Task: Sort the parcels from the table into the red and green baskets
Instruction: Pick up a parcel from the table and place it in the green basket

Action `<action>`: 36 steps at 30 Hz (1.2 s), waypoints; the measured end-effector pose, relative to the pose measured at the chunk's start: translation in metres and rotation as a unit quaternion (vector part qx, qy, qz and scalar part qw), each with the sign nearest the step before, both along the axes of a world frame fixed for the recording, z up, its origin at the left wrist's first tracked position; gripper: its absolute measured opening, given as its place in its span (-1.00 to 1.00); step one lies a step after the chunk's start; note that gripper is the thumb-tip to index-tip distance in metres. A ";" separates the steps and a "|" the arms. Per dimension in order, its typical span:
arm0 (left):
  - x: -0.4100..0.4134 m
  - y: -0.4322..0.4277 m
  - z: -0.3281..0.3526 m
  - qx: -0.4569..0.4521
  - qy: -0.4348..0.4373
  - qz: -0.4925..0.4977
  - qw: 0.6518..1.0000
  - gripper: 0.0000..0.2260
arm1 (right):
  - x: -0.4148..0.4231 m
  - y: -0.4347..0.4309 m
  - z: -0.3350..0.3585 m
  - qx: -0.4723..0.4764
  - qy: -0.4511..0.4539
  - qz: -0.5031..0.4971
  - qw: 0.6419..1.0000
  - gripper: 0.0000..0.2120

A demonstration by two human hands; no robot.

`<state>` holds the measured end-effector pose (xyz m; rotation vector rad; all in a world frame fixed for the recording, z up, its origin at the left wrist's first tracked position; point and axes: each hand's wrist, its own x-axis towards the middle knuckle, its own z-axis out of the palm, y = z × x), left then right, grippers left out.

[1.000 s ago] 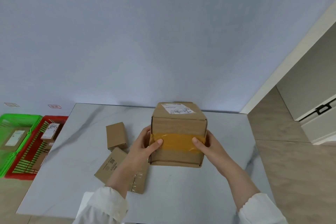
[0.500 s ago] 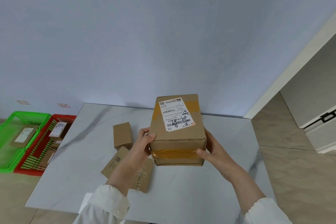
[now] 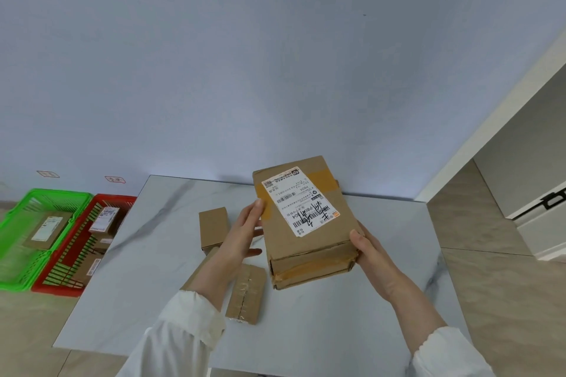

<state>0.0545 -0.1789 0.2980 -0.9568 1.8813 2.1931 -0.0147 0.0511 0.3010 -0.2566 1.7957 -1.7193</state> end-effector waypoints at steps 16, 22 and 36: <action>-0.012 -0.037 0.018 0.017 0.042 0.032 0.998 -0.41 | 0.002 -0.018 0.005 -0.023 -0.067 -0.009 0.997 -0.28; -0.008 -0.023 -0.001 0.018 0.021 0.188 0.982 -0.54 | 0.007 -0.038 0.014 0.014 -0.043 -0.136 0.990 -0.39; 0.009 -0.004 0.009 -0.093 0.062 0.083 0.990 -0.68 | 0.010 -0.038 0.016 -0.047 -0.058 -0.246 0.966 -0.62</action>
